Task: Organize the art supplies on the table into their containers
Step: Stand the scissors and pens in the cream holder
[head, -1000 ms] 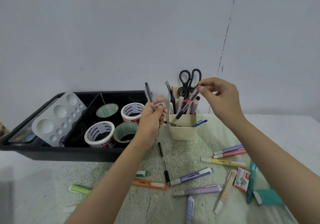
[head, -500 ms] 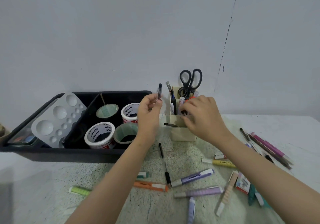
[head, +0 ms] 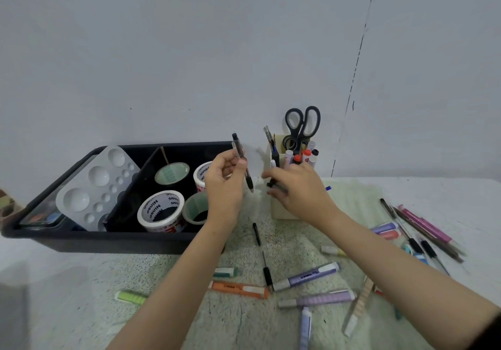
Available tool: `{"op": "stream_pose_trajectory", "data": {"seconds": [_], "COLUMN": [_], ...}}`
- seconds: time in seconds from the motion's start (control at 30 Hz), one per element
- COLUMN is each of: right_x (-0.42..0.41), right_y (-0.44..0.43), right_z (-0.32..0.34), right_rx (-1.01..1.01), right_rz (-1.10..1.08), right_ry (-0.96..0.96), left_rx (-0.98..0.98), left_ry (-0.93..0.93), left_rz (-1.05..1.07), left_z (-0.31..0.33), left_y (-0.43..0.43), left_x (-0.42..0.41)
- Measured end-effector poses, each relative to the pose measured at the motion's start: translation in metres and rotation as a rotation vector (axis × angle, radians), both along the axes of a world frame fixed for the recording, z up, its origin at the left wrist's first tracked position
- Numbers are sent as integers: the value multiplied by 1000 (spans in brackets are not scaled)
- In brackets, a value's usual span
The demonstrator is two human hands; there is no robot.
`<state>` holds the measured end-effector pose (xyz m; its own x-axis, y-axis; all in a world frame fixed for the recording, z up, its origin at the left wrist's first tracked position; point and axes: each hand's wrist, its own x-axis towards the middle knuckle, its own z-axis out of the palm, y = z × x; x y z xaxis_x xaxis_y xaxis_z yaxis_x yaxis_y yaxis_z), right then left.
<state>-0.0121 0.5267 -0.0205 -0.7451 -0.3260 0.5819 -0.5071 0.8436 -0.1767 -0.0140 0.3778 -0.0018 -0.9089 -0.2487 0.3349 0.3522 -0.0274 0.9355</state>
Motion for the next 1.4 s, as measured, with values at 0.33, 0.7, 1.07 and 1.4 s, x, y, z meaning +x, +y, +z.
{"op": "stream_pose_trajectory", "data": {"seconds": [0.33,0.7,1.07,1.4], "right_x": [18,48,42,36], "right_y": [57,56,55,59], "right_z": [8,-11,-13,2], "right_rx": [-477,-702,-879,-616], "right_rz": [-116,-162,-162,-92], "right_ry": [-149,-321,-349,-330], "left_rx": [-235,-689,-720,-632], "left_ry": [-5,43,-2,-51], "left_rz": [-200,-231,-468,-484], "left_z": [-15,-38,-32,-29], "left_y": [32,46,52,49], "left_x": [-2,-12,-10,-20]}}
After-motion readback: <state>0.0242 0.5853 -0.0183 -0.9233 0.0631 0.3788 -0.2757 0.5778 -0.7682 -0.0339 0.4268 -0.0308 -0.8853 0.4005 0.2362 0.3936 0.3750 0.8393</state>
